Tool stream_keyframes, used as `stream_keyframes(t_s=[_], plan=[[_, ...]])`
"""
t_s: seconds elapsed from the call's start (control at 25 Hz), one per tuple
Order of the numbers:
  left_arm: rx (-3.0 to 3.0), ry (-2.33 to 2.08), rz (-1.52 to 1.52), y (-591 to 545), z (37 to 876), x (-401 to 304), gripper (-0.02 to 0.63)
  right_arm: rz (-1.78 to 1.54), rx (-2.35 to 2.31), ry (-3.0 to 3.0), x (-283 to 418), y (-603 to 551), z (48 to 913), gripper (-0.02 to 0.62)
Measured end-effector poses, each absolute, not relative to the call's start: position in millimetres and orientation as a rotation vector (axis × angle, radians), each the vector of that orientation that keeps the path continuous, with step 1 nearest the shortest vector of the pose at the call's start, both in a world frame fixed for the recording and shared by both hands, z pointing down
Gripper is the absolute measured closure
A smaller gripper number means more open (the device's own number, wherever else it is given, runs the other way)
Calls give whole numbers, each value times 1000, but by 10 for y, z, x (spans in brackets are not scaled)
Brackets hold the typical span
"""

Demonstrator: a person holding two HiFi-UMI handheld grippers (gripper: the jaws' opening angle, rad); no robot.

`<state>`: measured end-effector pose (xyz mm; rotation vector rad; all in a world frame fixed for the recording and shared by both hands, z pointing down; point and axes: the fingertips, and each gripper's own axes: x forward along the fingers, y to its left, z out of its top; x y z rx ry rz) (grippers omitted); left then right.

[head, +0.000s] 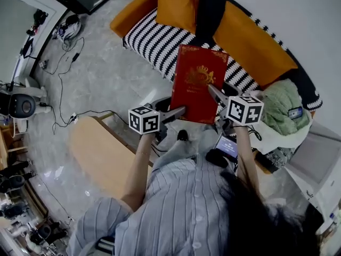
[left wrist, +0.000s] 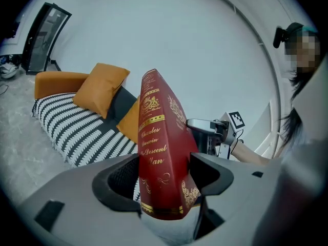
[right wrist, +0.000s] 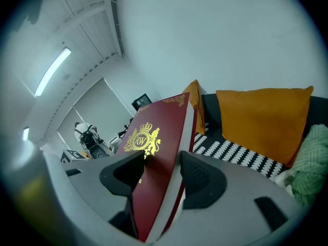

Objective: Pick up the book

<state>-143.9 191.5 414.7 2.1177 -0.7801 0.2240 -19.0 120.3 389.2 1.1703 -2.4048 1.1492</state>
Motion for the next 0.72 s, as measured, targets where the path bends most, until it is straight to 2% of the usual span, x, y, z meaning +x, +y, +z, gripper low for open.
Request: stream_keyframes(t_s=[0.36, 0.72], plan=[[2168, -722, 224, 2485, 4099, -1866, 284, 1137, 1277, -2398, -572, 1866, 3824, 364], [2189, -653, 217, 3081, 4113, -1893, 284, 1118, 1364, -2358, -570, 2546, 3799, 364]])
